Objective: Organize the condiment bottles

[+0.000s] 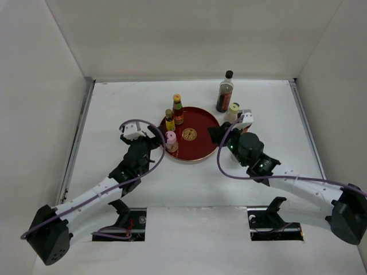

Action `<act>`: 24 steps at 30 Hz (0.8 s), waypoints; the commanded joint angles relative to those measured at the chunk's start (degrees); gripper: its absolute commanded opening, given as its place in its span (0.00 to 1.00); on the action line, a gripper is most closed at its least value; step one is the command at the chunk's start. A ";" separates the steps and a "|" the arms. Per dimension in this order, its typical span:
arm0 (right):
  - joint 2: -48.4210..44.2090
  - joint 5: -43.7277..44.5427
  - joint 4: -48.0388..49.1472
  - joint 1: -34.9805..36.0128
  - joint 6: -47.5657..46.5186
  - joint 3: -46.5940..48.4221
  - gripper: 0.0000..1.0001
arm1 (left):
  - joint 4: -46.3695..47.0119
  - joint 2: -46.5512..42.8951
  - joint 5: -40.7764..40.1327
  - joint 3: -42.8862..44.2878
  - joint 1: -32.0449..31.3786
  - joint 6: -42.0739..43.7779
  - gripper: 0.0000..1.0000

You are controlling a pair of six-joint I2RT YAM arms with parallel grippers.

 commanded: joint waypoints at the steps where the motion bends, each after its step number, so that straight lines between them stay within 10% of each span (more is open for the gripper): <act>1: 0.11 6.27 -6.53 -3.77 -3.15 6.19 0.41 | 5.62 -6.50 -1.04 -6.62 1.86 -2.28 0.87; 14: 13.81 16.75 -30.61 -22.15 -12.47 24.22 1.00 | 8.70 -10.30 1.33 -15.08 5.11 -6.60 0.88; 24: 21.20 6.47 -31.33 -25.76 -10.98 22.99 1.00 | 8.78 -9.51 3.09 -14.90 5.73 -7.13 0.88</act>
